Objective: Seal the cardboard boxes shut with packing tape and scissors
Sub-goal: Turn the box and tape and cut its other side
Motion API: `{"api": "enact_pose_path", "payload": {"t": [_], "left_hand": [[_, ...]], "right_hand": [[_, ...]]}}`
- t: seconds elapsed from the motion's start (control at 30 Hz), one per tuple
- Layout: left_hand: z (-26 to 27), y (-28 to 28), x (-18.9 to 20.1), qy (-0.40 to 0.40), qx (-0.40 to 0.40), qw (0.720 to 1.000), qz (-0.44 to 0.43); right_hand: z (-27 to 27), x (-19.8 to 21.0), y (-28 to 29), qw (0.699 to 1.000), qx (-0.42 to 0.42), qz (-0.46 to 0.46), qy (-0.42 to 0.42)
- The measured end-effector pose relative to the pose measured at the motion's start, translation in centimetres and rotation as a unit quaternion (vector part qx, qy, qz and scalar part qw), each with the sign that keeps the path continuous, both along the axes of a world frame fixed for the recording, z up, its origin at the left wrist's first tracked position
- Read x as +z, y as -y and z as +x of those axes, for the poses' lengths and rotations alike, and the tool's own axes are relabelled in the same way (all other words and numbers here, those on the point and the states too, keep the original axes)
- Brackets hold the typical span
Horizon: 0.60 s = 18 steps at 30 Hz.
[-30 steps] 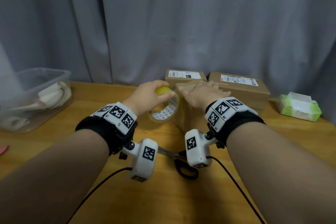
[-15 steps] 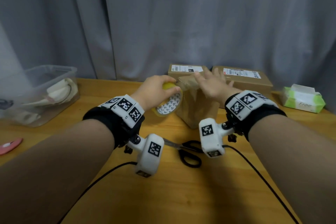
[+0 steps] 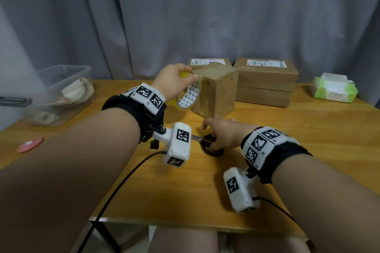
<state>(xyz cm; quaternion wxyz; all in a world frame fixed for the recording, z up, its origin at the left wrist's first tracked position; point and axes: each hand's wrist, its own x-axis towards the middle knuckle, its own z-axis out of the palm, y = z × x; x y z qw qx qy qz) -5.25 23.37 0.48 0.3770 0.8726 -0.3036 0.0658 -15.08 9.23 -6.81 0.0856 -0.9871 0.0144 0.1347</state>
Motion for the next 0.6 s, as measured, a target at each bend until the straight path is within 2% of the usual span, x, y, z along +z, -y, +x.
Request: {"api": "enact_pose_path", "payload": {"t": [0.07,0.17,0.27,0.33,0.43,0.5,0.6], "left_hand": [[-0.2,-0.6,0.0,0.0,0.003,1.0,0.001],[-0.4,-1.5,0.1,-0.011,0.006,1.0,0.003],[-0.4,-2.0,0.1,-0.029,0.002,1.0,-0.004],[-0.2,-2.1,0.1,-0.042,0.009,0.999,-0.009],[-0.2,-2.0,0.0,-0.079,0.024,0.996,-0.02],[0.0,-1.9,-0.2,-0.099,0.039,0.994,-0.015],[0.6,-1.8,-0.2,-0.128,0.054,0.99,-0.001]], "right_hand": [[-0.2,1.1,-0.2,0.998,0.017,-0.064,0.021],[-1.1,4.1,1.0,0.986,0.02,-0.124,0.109],[-2.5,6.9,4.0,0.978,-0.055,-0.026,0.199],[-3.0,8.4,5.7,0.957,-0.11,0.068,0.261],[-2.5,9.8,6.2,0.917,-0.137,0.156,0.342],[-1.2,10.4,5.3,0.908,-0.13,0.168,0.362],[1.8,10.8,3.1,0.922,-0.108,0.13,0.348]]}}
